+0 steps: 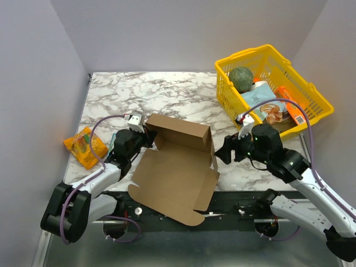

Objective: Fold the paper box

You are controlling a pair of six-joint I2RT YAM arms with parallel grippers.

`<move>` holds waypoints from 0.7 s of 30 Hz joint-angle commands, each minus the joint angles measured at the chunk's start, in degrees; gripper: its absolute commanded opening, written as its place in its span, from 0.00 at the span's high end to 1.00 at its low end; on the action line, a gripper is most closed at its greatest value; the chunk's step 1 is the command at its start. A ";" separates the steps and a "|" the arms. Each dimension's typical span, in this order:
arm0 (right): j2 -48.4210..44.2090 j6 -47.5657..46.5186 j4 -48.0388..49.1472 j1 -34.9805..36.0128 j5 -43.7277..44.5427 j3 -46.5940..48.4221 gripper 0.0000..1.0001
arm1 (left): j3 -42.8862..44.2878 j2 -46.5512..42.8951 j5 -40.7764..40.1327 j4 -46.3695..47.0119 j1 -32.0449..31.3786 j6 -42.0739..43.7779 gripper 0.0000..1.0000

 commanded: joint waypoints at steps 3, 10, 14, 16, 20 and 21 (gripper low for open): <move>3.34 -1.66 11.29 5.04 -0.01 -2.60 0.18 | 0.15 0.78 2.61 1.21 0.32 -1.70 1.00; 5.10 -3.07 21.49 9.61 9.58 -7.08 0.09 | 0.15 0.61 3.14 1.39 0.32 -1.53 1.00; 6.50 -4.47 27.46 10.67 13.53 -9.54 0.07 | 0.07 0.43 3.40 1.30 0.32 -1.44 1.00; 7.29 -5.26 28.96 11.20 14.68 -10.60 0.07 | 0.07 0.34 3.58 1.39 0.32 -1.35 1.00; 7.73 -6.23 33.96 11.81 15.56 -12.62 0.05 | 0.15 0.52 4.02 1.56 0.32 -1.18 1.00; 7.91 -6.41 34.67 11.82 15.91 -12.97 0.05 | 0.16 0.52 4.02 1.65 0.32 -1.18 1.00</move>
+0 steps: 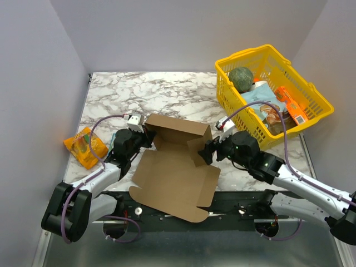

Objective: Fold the paper box

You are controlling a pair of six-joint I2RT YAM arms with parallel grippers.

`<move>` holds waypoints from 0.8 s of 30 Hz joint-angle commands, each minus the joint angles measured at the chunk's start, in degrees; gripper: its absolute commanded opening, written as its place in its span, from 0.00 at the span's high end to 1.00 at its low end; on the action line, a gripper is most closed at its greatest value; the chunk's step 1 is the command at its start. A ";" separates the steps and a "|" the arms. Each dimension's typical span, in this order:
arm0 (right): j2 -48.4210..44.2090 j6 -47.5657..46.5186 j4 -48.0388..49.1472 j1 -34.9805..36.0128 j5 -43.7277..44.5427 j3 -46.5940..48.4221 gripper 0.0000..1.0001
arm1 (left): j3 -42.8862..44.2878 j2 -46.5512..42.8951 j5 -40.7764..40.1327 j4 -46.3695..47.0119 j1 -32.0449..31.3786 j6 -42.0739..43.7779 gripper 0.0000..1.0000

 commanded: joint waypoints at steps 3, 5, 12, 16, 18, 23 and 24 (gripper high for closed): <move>0.63 -2.63 10.38 0.84 6.34 -3.56 0.06 | 0.07 -0.09 4.00 2.11 -0.47 -1.44 1.00; 0.81 -2.89 10.74 0.84 7.66 -4.26 0.08 | 0.07 -0.09 4.17 2.20 -0.47 -1.44 1.00; 2.12 -3.51 15.75 0.85 11.79 -6.28 0.19 | 0.07 0.35 5.58 3.25 -0.47 -1.44 1.00; 2.65 -3.77 17.59 0.84 14.69 -7.43 0.26 | -0.02 0.52 7.16 4.22 -0.56 -1.61 1.00; 2.83 -3.77 19.00 0.84 16.88 -8.04 0.29 | -0.02 0.70 7.51 4.74 -0.56 -1.62 1.00; 5.64 -3.16 22.33 0.93 20.32 -8.31 0.33 | -0.02 1.13 8.30 5.19 -0.73 -2.23 1.00; 6.25 -2.98 22.78 0.85 20.58 -8.22 0.34 | 0.07 1.22 8.22 5.27 -0.82 -2.23 1.00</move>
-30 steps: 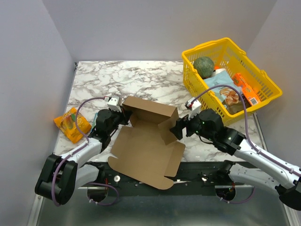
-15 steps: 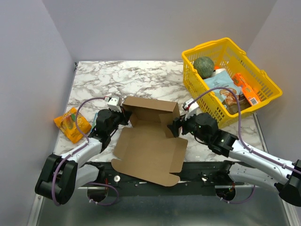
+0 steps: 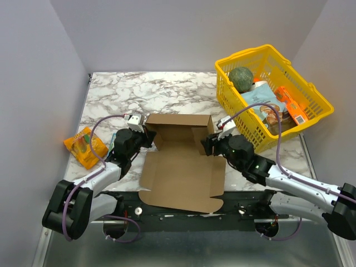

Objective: Fold the paper box

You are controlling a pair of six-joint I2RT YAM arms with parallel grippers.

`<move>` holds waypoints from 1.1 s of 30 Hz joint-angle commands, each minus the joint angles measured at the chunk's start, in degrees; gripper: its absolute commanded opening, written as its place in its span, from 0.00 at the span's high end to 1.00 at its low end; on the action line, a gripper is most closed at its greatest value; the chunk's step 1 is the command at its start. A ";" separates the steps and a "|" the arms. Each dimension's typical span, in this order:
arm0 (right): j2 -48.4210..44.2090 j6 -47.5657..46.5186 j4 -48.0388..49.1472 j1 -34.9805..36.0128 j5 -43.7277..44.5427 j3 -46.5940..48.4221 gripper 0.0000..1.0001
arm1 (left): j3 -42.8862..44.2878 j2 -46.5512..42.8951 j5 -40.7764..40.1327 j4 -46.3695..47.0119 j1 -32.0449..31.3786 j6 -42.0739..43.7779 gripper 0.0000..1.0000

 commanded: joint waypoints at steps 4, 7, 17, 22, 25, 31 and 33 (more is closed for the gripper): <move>5.50 0.78 7.69 -0.23 7.15 -1.01 0.36 | 0.24 0.59 7.71 4.09 -1.08 -2.28 1.00; 8.14 0.69 9.89 -0.23 6.70 -0.31 0.39 | 0.42 0.68 7.54 4.00 -1.17 -2.10 1.00; 15.87 3.42 12.70 -0.14 13.55 2.07 0.50 | 0.51 0.86 6.84 3.65 -1.61 -2.19 1.00; 18.51 6.14 11.48 -0.23 18.57 3.65 0.51 | 0.59 1.12 5.96 3.39 -2.31 -2.10 1.00; 20.01 8.76 9.90 -0.14 22.78 4.70 0.53 | 1.03 1.12 3.94 2.34 -3.01 -1.75 1.00; 22.82 12.82 6.82 -0.23 30.61 6.20 0.63 | 1.47 0.42 -1.69 0.23 -5.56 -0.43 1.00; 23.52 13.35 6.47 -0.23 32.18 6.90 0.64 | 1.91 0.42 -3.44 -0.65 -6.52 -0.34 1.00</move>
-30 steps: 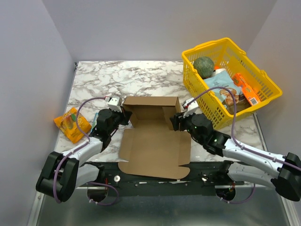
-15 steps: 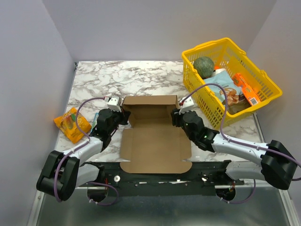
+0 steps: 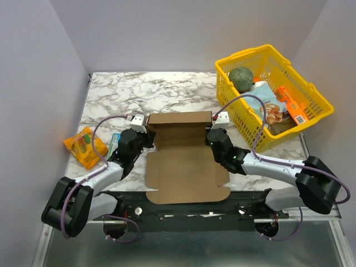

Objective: Fold the paper box

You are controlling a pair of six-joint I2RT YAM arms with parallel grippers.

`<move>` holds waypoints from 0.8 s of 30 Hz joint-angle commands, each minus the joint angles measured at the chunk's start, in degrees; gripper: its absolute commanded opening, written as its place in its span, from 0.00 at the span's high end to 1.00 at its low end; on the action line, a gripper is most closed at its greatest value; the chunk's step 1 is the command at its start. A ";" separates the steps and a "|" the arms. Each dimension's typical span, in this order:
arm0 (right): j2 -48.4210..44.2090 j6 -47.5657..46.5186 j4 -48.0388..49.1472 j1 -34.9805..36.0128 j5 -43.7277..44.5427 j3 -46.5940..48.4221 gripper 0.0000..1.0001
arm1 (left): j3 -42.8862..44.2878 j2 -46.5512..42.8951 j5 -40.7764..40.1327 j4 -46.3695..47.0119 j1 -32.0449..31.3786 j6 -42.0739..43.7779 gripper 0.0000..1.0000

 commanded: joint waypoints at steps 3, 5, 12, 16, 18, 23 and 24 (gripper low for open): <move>4.28 6.32 -4.62 -0.25 11.06 2.73 0.69 | 1.98 -1.44 3.06 -0.68 -4.30 -1.83 1.00; 5.33 7.99 -4.98 -0.25 12.04 2.91 0.70 | 2.16 -1.79 0.52 -1.29 -5.97 -1.74 1.00; 8.58 13.96 -10.50 -0.51 17.92 5.72 0.79 | 4.09 -0.92 -10.20 -5.59 -10.81 -1.74 1.00; 10.52 19.76 -16.05 -2.18 18.19 7.83 0.84 | 4.79 -0.65 -14.69 -7.36 -11.95 -1.21 1.00; 11.48 20.74 -17.79 -2.79 18.98 8.27 0.86 | 4.79 -0.83 -16.44 -7.79 -12.30 -0.69 1.00; 12.28 21.35 -21.58 -3.59 21.97 9.41 0.90 | 5.06 -1.79 -18.12 -8.76 -12.39 -0.16 1.00; 12.28 21.35 -22.02 -3.67 22.41 9.50 0.91 | 5.23 -2.06 -18.39 -9.03 -12.39 -0.07 1.00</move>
